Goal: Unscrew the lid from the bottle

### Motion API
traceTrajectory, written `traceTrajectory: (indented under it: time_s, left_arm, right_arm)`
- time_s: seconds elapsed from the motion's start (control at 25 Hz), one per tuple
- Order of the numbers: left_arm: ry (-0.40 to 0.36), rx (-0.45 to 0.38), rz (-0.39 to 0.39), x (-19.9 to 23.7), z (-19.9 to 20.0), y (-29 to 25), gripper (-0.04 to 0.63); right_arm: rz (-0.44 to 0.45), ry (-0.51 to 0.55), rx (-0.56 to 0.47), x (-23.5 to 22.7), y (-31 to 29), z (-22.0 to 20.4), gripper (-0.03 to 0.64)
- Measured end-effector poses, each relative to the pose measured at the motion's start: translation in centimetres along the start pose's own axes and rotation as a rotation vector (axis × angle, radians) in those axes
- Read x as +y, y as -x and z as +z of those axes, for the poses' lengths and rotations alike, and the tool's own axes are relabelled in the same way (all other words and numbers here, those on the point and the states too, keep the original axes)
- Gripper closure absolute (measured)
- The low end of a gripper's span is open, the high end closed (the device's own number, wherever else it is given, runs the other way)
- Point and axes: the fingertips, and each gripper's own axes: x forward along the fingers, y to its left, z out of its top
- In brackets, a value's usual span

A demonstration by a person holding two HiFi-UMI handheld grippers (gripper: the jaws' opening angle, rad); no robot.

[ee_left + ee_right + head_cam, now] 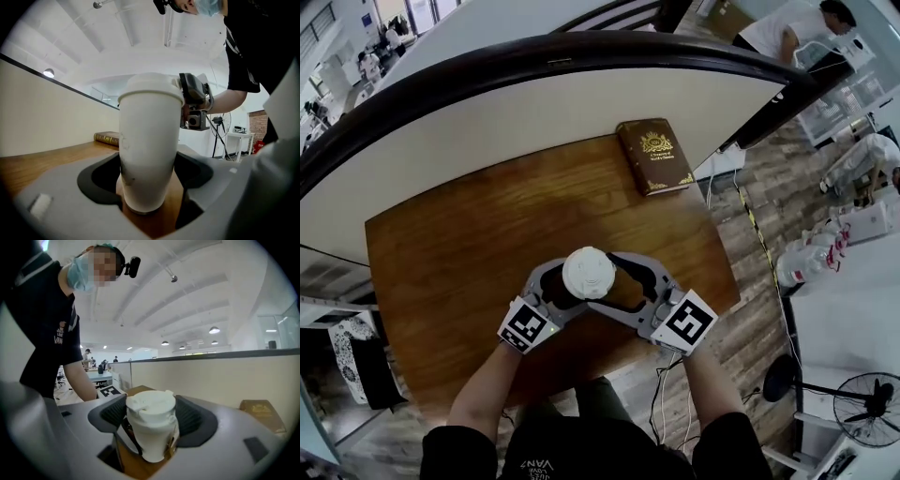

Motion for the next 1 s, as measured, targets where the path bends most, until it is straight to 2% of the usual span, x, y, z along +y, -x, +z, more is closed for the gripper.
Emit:
traceTrajectory:
  time_s: [0.36,0.44,0.52,0.64,0.72,0.8,1.0]
  left_arm:
    - [-0.006,0.008,0.017,-0.2,-0.1,0.1,0.230]
    - [-0.004,0.006,0.026,-0.2,0.0,0.1,0.230]
    - [-0.006,0.002,0.035,-0.1,0.0,0.2,0.230]
    - [-0.005,0.001,0.047,0.0,-0.1,0.3,0.230]
    - [-0.004,0.002,0.050,0.0,-0.1,0.4,0.229]
    - [0.000,0.004,0.055,0.0,-0.1,0.4,0.229]
    - [0.013,0.013,0.077,0.0,-0.2,0.4,0.229]
  right_arm:
    - [0.451,0.076,0.021,0.3,0.0,0.4,0.310]
    - [0.510,0.088,0.030,0.3,0.0,0.5,0.310]
    - [0.528,0.079,0.039,0.3,-0.1,0.4,0.310]
    - [0.487,0.031,-0.006,0.2,0.2,1.0,0.310]
    - [0.412,0.013,-0.054,0.1,0.8,1.8,0.308]
    - [0.292,0.013,-0.084,-0.2,1.4,2.3,0.308]
    - [-0.082,-0.012,-0.141,-0.6,2.6,1.9,0.308]
